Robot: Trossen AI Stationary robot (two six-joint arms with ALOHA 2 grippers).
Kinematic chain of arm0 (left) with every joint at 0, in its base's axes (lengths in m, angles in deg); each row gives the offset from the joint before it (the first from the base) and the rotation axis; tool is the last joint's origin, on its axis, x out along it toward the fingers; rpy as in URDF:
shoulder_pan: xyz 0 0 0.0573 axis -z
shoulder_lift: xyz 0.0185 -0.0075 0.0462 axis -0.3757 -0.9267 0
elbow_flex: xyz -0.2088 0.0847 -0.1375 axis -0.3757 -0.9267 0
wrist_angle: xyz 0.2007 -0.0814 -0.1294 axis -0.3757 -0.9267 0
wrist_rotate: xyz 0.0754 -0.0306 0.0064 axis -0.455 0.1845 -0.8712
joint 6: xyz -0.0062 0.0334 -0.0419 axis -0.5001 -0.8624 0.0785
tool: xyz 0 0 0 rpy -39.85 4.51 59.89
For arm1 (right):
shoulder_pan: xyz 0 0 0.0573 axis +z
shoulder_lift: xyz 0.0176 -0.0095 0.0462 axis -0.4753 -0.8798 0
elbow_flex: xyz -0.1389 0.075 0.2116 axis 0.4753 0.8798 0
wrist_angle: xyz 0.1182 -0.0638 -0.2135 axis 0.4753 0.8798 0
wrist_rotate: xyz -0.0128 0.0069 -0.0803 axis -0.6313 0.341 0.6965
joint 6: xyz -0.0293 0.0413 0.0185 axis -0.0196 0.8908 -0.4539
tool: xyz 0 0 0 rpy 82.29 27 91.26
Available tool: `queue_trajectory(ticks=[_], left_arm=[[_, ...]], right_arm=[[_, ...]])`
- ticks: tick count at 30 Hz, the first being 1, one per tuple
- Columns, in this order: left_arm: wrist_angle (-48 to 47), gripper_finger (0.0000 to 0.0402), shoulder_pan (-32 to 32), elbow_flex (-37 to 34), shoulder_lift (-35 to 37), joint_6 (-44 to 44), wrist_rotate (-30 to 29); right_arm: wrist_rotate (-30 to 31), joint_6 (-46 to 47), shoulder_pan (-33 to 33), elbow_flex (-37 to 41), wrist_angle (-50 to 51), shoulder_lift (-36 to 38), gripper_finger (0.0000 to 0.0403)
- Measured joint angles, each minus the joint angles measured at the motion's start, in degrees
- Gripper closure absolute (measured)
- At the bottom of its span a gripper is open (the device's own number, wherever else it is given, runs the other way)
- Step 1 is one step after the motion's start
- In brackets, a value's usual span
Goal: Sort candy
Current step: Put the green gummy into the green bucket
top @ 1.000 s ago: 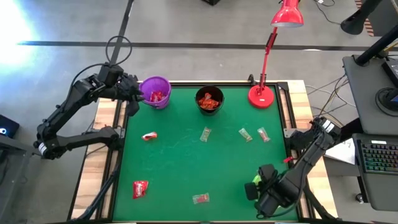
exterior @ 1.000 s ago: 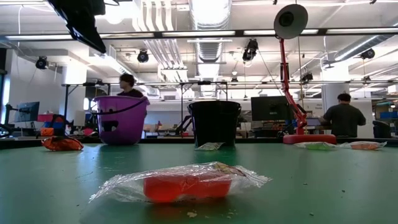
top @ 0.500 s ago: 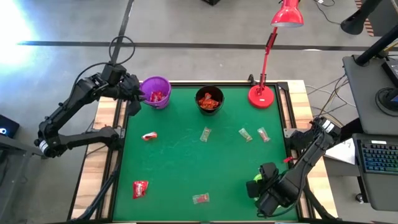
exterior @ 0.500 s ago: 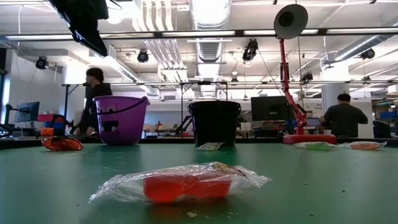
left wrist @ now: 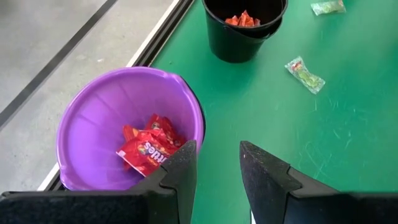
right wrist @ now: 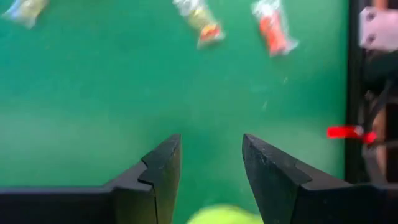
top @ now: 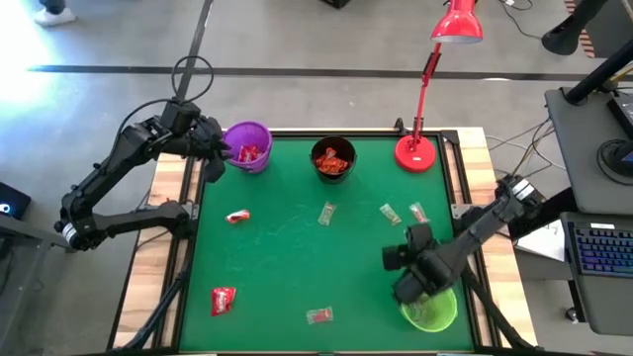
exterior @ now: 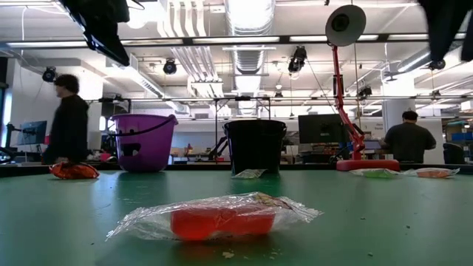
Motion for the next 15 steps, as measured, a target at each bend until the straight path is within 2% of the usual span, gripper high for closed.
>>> queue_trajectory(ticks=[10, 15], left_arm=[[0.13, 0.0296, 0.0, 0.0, 0.0, 2.25, 0.0], [0.13, 0.0296, 0.0, 0.0, 0.02, 4.17, 0.0]], right_arm=[[0.1, -13.1, -12.88, 11.18, -1.19, 8.07, 0.0241], [0.04, -28.13, -20.87, 17.93, -12.07, 13.74, 0.0241]])
